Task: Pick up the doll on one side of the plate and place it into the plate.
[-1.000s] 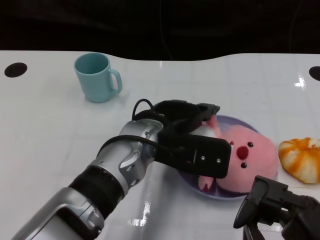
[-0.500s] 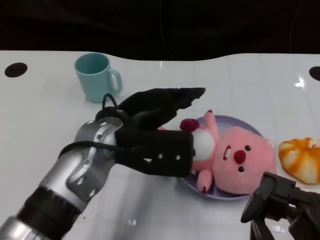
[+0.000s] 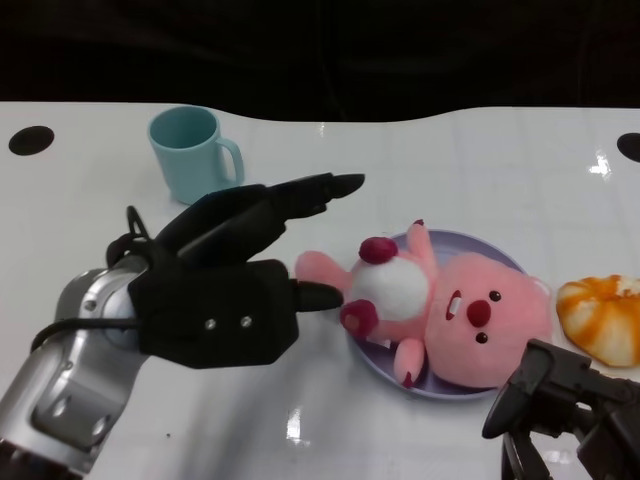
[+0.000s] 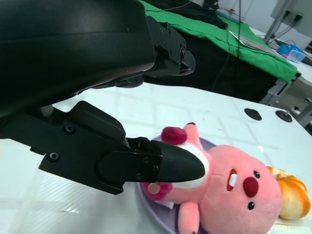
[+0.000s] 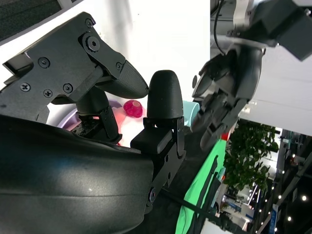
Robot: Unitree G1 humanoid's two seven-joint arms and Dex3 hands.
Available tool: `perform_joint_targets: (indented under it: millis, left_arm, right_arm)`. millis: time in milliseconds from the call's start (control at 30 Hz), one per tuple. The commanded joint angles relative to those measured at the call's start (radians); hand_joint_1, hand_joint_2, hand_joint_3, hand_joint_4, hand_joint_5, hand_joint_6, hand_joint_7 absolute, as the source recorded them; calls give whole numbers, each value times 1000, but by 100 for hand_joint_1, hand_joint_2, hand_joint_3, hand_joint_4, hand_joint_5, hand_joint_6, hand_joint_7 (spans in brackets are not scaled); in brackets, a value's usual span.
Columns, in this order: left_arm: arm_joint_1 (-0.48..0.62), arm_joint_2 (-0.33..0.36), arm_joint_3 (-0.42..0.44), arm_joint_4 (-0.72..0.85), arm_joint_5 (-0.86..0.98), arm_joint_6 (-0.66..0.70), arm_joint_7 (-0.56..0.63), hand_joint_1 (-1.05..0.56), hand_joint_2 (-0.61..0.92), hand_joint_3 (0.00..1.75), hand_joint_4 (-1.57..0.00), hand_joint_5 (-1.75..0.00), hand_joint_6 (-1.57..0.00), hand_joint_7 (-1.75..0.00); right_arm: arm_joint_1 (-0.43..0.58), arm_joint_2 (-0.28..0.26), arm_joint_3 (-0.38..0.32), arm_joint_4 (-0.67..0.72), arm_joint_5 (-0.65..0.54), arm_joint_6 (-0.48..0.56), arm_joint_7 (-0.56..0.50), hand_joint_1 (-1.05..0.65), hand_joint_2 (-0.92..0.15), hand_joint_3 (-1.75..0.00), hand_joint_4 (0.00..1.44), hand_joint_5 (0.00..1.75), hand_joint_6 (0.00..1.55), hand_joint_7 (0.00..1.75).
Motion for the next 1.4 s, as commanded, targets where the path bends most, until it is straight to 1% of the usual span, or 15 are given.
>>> perform_joint_targets:
  millis: [33,233,467,567,667,733,833,867,900,967,1033,1100,1233,1333,1400]
  left_arm:
    - [62,17,61,-24,-67,-76,23,-71,92,35,-18,-61,-36,-12]
    - [138,-3,129,-63,-192,-87,9,-62,92,28,-21,-82,-46,-13]
    - [229,-53,192,-112,-340,-76,14,-51,92,23,-34,-93,-60,-19]
    - [301,-72,227,-171,-454,-7,-4,-46,92,26,-43,-100,-67,-23]
    - [344,-71,244,-225,-519,60,-10,-44,92,29,-48,-105,-69,-26]
    - [375,-82,263,-270,-589,140,-4,-42,92,30,-52,-108,-72,-30]
    - [419,-98,285,-330,-677,249,12,-38,83,48,-61,-117,-68,-67]
    - [429,-102,290,-345,-696,275,18,-36,77,63,-66,-121,-70,-79]
    - [447,-111,295,-367,-719,311,31,-35,73,70,-68,-122,-71,-84]
    - [474,-128,306,-408,-767,385,59,-32,61,95,-74,-132,-74,-101]
    - [501,-136,318,-448,-825,467,80,-30,56,106,-72,-141,-72,-110]
    - [525,-138,325,-480,-863,528,98,-29,54,112,-69,-154,-68,-124]
    - [565,-145,333,-523,-912,607,129,-28,55,115,-69,-162,-66,-132]
    - [585,-152,338,-549,-935,670,166,-31,56,111,-71,-165,-67,-135]
    - [593,-157,343,-550,-954,700,176,-31,61,105,-70,-170,-64,-143]
  right_arm:
    - [-4,-6,-14,12,5,-2,-6,-15,-46,-138,68,174,60,145]
    - [-14,-7,-16,23,1,3,-8,-13,-47,-137,68,175,59,145]
    - [-23,-7,-15,36,2,-1,-7,-11,-47,-137,68,175,59,145]
    - [-23,-7,-13,33,3,5,-6,-12,-47,-137,68,175,59,145]
    - [-23,-8,-13,33,2,4,-5,-12,-48,-136,67,175,59,145]
    - [-24,-11,-14,34,3,2,-2,-12,-48,-136,67,175,59,145]
    - [-23,-13,-15,34,2,4,-1,-13,-48,-135,67,174,59,145]
    - [-23,-13,-15,34,1,5,-1,-13,-48,-135,67,174,59,145]
    - [-23,-13,-15,34,2,5,-1,-13,-48,-135,67,174,59,145]
    - [-24,-13,-14,34,3,4,0,-13,-48,-135,67,174,59,144]
    - [-23,-13,-14,31,4,7,0,-13,-48,-134,68,174,59,144]
    - [-21,-14,-13,28,2,8,1,-13,-48,-134,68,175,59,143]
    - [-20,-15,-13,23,5,13,2,-14,-48,-134,67,175,59,143]
    - [-19,-15,-15,24,5,7,3,-14,-48,-134,67,175,60,143]
    - [-18,-16,-16,24,7,6,4,-14,-48,-134,67,174,60,143]
